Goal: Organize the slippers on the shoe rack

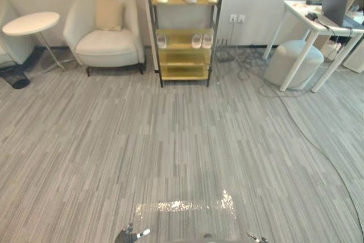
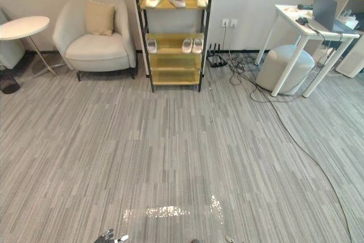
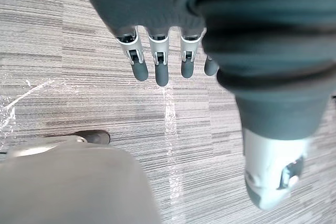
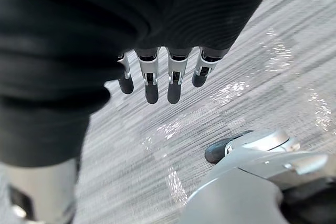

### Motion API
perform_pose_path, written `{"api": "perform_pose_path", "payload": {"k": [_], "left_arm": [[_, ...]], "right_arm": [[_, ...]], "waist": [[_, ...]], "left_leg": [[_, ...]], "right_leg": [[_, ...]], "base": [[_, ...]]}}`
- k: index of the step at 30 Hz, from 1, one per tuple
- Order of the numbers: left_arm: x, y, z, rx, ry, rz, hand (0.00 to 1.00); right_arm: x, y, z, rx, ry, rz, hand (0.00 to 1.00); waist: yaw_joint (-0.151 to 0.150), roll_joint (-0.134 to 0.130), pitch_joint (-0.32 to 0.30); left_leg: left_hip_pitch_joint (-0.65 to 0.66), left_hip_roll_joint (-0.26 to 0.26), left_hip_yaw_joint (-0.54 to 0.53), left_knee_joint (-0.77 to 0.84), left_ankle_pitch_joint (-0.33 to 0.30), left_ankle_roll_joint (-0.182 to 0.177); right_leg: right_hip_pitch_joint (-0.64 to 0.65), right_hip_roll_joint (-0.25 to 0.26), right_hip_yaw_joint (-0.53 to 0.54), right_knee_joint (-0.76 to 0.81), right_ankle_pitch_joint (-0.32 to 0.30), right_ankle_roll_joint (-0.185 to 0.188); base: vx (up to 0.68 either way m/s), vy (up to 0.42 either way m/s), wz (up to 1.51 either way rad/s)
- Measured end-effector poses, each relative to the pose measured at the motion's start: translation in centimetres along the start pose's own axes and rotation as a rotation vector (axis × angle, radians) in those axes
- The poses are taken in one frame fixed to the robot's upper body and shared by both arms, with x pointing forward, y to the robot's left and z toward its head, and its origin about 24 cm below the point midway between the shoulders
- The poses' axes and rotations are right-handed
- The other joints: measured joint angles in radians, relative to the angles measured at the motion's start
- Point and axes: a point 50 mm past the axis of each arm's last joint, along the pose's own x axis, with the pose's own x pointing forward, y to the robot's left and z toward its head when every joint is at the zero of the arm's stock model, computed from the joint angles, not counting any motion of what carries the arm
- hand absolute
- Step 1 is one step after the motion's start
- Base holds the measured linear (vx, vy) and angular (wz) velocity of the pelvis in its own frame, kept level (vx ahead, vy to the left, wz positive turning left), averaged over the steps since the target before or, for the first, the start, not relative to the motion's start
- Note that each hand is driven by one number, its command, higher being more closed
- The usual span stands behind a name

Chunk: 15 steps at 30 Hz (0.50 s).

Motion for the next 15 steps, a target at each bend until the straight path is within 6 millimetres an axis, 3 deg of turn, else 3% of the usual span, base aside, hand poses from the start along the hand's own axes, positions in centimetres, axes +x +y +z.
{"api": "perform_pose_path", "payload": {"k": [3,7,15], "left_arm": [[0.2,0.0,0.6,0.002,-0.013,-0.001,0.0],[0.5,-0.1,1.7,0.009,-0.04,-0.004,0.0],[0.8,-0.7,3.2,0.018,-0.087,-0.019,0.0]], "right_arm": [[0.0,0.0,-0.2,0.005,0.007,-0.008,0.0],[0.4,1.0,0.9,-0.016,-0.014,0.015,0.0],[0.7,1.8,2.0,-0.054,-0.043,0.038,0.0]], "waist": [[0.0,-0.003,0.009],[0.0,-0.009,0.046],[0.0,-0.025,0.062]], "left_leg": [[0.018,0.0,-0.004,-0.015,0.001,-0.001],[0.033,-0.002,-0.009,-0.021,0.006,-0.008],[0.037,-0.004,-0.032,-0.056,0.035,-0.007]], "right_leg": [[0.032,0.0,-0.016,-0.031,0.008,0.002],[0.046,-0.003,-0.031,-0.031,0.007,0.004],[0.048,-0.007,-0.056,-0.038,0.007,0.004]], "base": [[0.06,0.011,0.11],[0.01,0.004,0.03],[-0.03,-0.007,0.1]]}}
